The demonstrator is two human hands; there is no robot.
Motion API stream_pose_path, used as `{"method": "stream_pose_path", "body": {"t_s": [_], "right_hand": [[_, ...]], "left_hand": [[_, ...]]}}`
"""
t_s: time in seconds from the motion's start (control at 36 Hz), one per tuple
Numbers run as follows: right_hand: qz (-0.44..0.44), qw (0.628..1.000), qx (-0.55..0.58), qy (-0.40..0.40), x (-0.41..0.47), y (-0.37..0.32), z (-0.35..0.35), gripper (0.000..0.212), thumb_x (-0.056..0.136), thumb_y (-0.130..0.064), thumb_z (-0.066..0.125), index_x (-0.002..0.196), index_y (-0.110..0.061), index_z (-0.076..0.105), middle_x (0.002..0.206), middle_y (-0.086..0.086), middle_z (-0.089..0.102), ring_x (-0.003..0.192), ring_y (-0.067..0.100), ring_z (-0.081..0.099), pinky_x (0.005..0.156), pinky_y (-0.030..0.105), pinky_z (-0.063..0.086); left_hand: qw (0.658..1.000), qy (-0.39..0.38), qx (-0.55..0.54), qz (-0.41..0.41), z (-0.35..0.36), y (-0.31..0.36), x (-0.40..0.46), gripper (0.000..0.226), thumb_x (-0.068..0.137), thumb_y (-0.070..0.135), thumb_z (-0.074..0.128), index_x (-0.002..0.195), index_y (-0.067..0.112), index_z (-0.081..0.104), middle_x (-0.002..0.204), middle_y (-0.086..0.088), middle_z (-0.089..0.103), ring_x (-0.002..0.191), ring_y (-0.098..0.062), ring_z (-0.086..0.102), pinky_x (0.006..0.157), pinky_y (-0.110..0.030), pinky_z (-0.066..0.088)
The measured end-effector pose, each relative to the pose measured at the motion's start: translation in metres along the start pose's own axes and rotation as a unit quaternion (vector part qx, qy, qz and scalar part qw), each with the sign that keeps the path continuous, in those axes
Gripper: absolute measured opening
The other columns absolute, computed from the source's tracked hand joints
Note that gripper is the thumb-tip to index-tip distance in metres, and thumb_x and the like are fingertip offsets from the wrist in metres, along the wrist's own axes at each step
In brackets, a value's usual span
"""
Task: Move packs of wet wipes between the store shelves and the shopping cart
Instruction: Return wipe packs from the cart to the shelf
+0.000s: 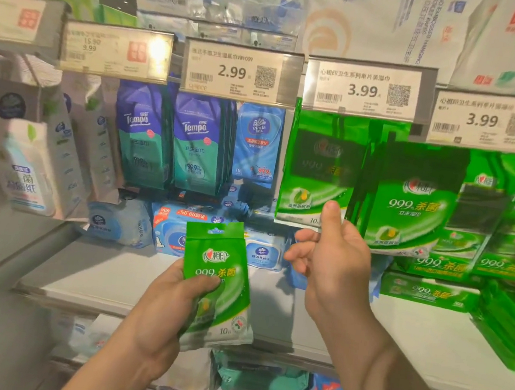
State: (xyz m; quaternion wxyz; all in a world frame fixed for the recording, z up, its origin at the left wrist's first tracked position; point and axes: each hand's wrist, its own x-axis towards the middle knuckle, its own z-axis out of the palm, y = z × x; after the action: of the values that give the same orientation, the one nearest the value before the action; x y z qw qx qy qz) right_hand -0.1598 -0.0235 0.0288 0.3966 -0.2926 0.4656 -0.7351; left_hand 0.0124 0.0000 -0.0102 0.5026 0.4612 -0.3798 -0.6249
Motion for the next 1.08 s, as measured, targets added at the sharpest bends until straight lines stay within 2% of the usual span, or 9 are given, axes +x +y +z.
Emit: {"method": "stream_pose_path", "body": {"t_s": [0.14, 0.31, 0.42, 0.56, 0.61, 0.69, 0.81, 0.92, 1.08], "right_hand": [[0.016, 1.0, 0.001, -0.005, -0.003, 0.0, -0.002, 0.029, 0.104, -0.041, 0.051, 0.095, -0.014, 0.051, 0.065, 0.009, 0.059, 0.035, 0.018, 0.055, 0.037, 0.021, 0.029], [0.074, 0.996, 0.017, -0.047, -0.013, 0.003, -0.009, 0.036, 0.107, -0.04, 0.044, 0.101, -0.005, 0.049, 0.058, 0.012, 0.061, 0.038, 0.027, 0.056, 0.036, 0.022, 0.031], [0.1, 0.988, -0.059, -0.107, -0.027, 0.02, -0.023, 0.035, 0.107, -0.039, 0.043, 0.108, -0.006, 0.054, 0.062, 0.01, 0.06, 0.04, 0.025, 0.053, 0.039, 0.021, 0.028], [0.127, 0.942, -0.217, -0.225, -0.046, 0.029, -0.037, 0.037, 0.106, -0.045, 0.041, 0.105, -0.012, 0.057, 0.073, 0.009, 0.065, 0.044, 0.027, 0.057, 0.04, 0.026, 0.028], [0.104, 0.905, -0.302, -0.282, -0.053, 0.026, -0.042, 0.035, 0.105, -0.05, 0.038, 0.104, -0.02, 0.056, 0.078, 0.013, 0.067, 0.042, 0.017, 0.057, 0.046, 0.03, 0.034], [0.063, 0.87, -0.361, -0.331, -0.058, 0.025, -0.049, 0.03, 0.104, -0.053, 0.04, 0.1, -0.026, 0.054, 0.076, 0.012, 0.074, 0.052, 0.016, 0.065, 0.053, 0.022, 0.041], [0.052, 0.882, -0.333, -0.33, -0.058, 0.027, -0.055, 0.022, 0.106, -0.04, 0.046, 0.096, -0.024, 0.057, 0.065, 0.001, 0.072, 0.068, 0.04, 0.07, 0.054, 0.023, 0.043], [0.007, 0.913, -0.283, -0.295, -0.059, 0.021, -0.061, 0.031, 0.107, -0.034, 0.044, 0.078, -0.035, 0.055, 0.063, 0.006, 0.067, 0.054, 0.032, 0.06, 0.049, 0.024, 0.04], [-0.079, 0.94, -0.244, -0.226, -0.055, 0.013, -0.066, 0.031, 0.095, -0.045, 0.041, 0.081, -0.019, 0.048, 0.065, 0.011, 0.063, 0.044, 0.026, 0.054, 0.047, 0.026, 0.038]], "left_hand": [[1.0, 0.003, -0.026, 0.01, -0.004, 0.0, -0.001, 0.027, 0.093, -0.003, 0.054, 0.115, 0.004, 0.067, 0.106, -0.016, 0.076, 0.105, -0.038, 0.07, 0.097, -0.049, 0.053], [0.996, -0.015, -0.085, 0.017, -0.001, 0.004, -0.005, 0.024, 0.098, 0.014, 0.054, 0.115, 0.008, 0.069, 0.105, -0.014, 0.076, 0.091, -0.03, 0.075, 0.075, -0.039, 0.061], [0.993, -0.035, -0.102, 0.037, 0.003, 0.007, -0.008, 0.028, 0.098, 0.024, 0.053, 0.117, 0.011, 0.068, 0.107, -0.013, 0.076, 0.09, -0.027, 0.075, 0.067, -0.034, 0.06], [0.989, -0.059, -0.114, 0.074, 0.008, 0.01, -0.011, 0.029, 0.098, 0.023, 0.052, 0.118, 0.011, 0.069, 0.112, -0.013, 0.075, 0.099, -0.029, 0.073, 0.077, -0.037, 0.062], [0.988, -0.071, -0.106, 0.091, 0.011, 0.012, -0.013, 0.029, 0.098, 0.022, 0.051, 0.119, 0.011, 0.069, 0.114, -0.013, 0.074, 0.103, -0.029, 0.072, 0.08, -0.036, 0.062], [0.985, -0.092, -0.097, 0.106, 0.016, 0.014, -0.014, 0.029, 0.099, 0.022, 0.05, 0.12, 0.012, 0.067, 0.116, -0.013, 0.073, 0.107, -0.032, 0.07, 0.084, -0.039, 0.061], [0.981, -0.131, -0.069, 0.125, 0.023, 0.014, -0.015, 0.028, 0.099, 0.022, 0.051, 0.121, 0.015, 0.067, 0.119, -0.012, 0.072, 0.109, -0.032, 0.069, 0.088, -0.04, 0.06], [0.972, -0.179, -0.044, 0.144, 0.025, 0.01, -0.013, 0.031, 0.094, 0.016, 0.061, 0.125, 0.014, 0.062, 0.12, -0.011, 0.072, 0.106, -0.026, 0.069, 0.083, -0.031, 0.059], [0.958, -0.217, 0.102, 0.157, 0.023, 0.003, -0.009, 0.035, 0.083, 0.032, 0.065, 0.117, 0.021, 0.067, 0.109, -0.003, 0.075, 0.086, -0.014, 0.067, 0.068, -0.025, 0.053]]}}
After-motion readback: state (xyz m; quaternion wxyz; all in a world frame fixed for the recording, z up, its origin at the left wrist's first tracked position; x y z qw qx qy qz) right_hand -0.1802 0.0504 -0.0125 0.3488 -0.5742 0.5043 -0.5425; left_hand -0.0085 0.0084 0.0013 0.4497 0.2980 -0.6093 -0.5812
